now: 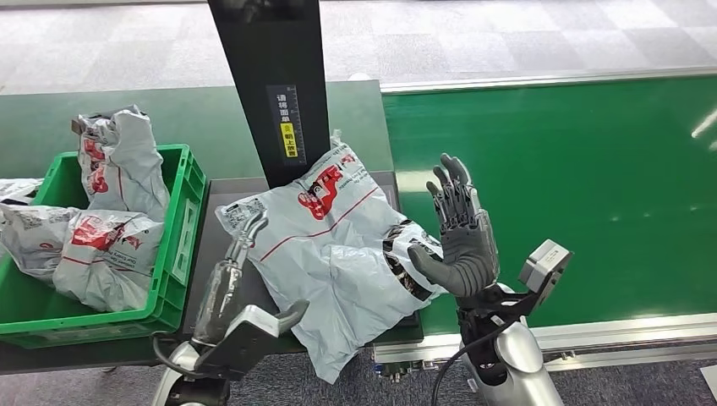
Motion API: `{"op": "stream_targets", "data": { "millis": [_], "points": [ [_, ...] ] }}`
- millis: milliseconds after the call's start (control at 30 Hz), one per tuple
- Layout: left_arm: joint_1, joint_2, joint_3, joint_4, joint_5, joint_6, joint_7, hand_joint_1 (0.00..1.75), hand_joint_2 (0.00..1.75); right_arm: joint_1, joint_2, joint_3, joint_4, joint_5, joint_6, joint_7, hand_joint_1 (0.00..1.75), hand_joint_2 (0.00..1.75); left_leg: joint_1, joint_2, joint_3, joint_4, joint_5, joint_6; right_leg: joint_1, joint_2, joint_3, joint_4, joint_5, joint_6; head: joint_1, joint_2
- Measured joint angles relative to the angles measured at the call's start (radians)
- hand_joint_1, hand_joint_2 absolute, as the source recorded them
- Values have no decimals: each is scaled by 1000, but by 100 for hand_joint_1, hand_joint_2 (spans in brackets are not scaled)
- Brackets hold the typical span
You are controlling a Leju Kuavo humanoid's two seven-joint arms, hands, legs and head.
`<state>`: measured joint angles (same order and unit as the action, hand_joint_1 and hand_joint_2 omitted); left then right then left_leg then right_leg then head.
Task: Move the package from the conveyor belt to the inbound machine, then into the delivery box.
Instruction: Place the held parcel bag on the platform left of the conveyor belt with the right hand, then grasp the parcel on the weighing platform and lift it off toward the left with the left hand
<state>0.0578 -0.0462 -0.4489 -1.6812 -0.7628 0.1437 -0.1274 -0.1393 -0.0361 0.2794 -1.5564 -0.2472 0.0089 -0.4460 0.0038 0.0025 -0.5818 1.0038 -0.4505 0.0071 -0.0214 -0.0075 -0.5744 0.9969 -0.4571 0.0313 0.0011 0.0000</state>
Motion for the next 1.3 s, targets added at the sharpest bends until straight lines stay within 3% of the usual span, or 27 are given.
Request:
{"op": "stream_targets", "data": {
  "millis": [200,467,800,1167,1233,1300],
  "points": [
    [-121,5,-140,207,-54,-100,23,0,175,5,36,-41,-31,6,32,16,0,175,0,0,1,0,0,0,0,0,1,0,1,0,0,0],
    [-212,5,-259,497,-23,-119,2,0,175,-25,56,-54,-27,-11,80,24,0,175,0,1,1,0,0,0,0,1,1,0,1,0,0,0],
    [-255,-2,-309,617,14,-117,-16,0,175,-53,61,-50,-13,-43,94,25,0,175,0,1,1,0,0,0,0,0,2,0,1,0,0,0],
    [-280,0,-323,638,17,-69,-15,0,175,-55,61,-44,-2,-47,95,25,0,175,0,0,2,0,0,0,0,0,3,0,1,0,0,0],
    [-282,1,-324,643,11,-61,-14,19,175,-54,61,-44,-2,-49,95,25,0,175,0,1,2,0,0,0,0,0,3,0,1,0,0,0],
    [-282,2,-325,647,6,-53,-14,105,175,-54,61,-44,-2,-50,96,25,0,175,0,1,2,0,0,0,0,0,3,0,1,0,0,0]
  ]
}}
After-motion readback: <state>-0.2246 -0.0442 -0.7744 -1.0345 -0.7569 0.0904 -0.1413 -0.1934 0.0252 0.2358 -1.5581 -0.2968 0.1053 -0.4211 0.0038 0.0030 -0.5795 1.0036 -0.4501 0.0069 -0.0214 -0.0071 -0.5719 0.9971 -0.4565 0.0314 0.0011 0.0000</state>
